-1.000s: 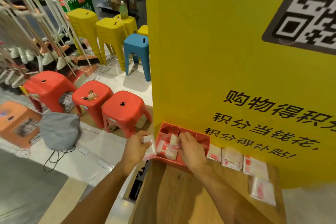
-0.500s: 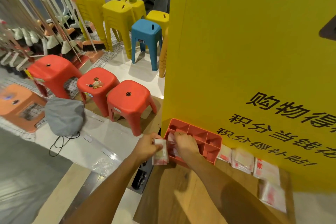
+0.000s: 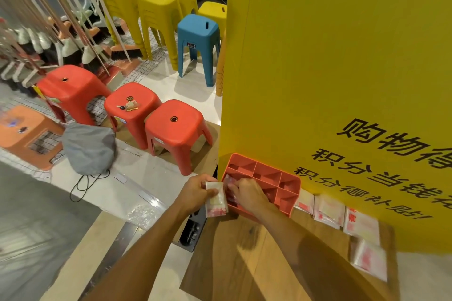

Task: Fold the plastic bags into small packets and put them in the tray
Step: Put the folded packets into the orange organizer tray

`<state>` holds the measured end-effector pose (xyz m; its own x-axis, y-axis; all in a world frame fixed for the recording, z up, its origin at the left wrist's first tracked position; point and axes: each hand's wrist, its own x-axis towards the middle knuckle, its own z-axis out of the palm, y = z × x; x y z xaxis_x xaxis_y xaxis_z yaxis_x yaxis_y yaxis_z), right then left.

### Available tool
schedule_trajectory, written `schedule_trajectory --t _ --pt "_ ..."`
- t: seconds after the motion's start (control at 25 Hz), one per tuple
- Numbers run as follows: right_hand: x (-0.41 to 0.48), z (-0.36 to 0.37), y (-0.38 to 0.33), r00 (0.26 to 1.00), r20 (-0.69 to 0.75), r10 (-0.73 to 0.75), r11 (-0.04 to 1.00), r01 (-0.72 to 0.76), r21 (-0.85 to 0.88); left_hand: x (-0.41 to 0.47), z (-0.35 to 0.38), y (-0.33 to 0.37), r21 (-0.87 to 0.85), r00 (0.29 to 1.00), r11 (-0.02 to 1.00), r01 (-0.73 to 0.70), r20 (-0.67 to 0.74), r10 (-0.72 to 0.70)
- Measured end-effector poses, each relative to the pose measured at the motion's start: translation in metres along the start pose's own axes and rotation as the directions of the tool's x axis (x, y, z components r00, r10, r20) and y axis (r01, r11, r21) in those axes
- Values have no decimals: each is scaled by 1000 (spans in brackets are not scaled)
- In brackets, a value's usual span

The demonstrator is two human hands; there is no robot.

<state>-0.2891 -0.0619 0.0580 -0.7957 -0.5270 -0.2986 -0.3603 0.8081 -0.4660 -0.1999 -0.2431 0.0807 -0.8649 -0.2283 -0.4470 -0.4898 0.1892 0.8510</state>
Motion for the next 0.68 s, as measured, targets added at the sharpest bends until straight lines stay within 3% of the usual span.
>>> schedule_trajectory --t 0.12,0.4,0.68 --pt "-3 5 4 997 41 -58 998 57 31 2 0 -2 6 1000 1000 -2 3 2" --pt "-10 -10 3 980 174 94 935 -147 324 5 3 2 -32 998 998 -51 -42 49" --pt "-14 -9 1 997 70 19 635 -66 770 1 8 5 -226 997 971 -76 -36 70"
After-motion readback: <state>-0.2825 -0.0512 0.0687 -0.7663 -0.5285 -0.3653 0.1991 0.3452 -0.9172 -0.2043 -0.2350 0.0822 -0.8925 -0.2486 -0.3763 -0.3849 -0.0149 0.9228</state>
